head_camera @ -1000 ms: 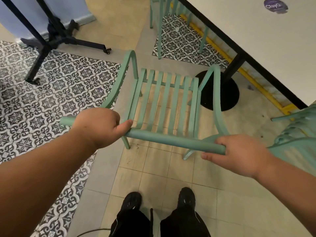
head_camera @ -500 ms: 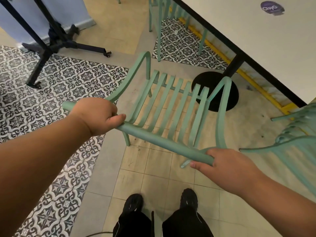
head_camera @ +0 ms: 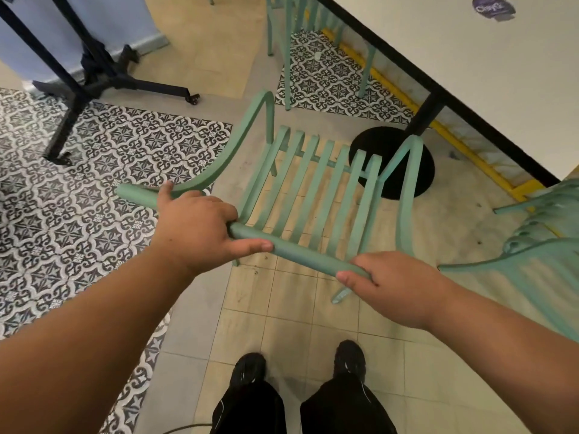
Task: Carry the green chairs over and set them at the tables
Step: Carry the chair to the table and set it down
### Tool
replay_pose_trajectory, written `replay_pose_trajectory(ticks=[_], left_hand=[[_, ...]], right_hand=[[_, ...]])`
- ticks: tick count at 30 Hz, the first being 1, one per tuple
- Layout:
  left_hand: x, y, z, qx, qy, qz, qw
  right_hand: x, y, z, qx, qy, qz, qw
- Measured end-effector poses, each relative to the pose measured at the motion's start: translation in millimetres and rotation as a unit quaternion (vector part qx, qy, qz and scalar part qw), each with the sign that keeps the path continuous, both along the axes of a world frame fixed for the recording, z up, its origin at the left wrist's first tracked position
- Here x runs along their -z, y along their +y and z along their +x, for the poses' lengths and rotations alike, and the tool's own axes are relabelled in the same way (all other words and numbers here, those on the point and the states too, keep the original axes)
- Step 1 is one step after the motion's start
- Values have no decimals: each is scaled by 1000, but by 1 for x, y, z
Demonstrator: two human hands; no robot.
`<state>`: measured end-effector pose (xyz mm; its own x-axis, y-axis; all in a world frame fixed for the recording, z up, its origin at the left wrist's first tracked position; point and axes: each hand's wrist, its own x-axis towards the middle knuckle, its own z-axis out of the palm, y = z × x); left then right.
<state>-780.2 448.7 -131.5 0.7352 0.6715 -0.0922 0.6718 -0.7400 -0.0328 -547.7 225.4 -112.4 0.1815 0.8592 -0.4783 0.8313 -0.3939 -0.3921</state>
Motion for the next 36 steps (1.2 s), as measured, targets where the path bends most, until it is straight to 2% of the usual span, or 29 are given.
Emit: replay_pose_trajectory(ticks=[15, 31, 34, 36], left_hand=[[-3, 49, -1, 99, 30, 10, 995], [-7, 85, 3, 151, 60, -40, 986], [-11, 88, -2, 157, 4, -72, 985], [-10, 91, -9, 127, -60, -51, 989]], right_hand=[[-1, 6, -55, 69, 3, 6, 998], [1, 15, -78, 144, 59, 43, 987], [2, 14, -78, 147, 33, 63, 986], [-1, 8, -73, 160, 20, 68, 985]])
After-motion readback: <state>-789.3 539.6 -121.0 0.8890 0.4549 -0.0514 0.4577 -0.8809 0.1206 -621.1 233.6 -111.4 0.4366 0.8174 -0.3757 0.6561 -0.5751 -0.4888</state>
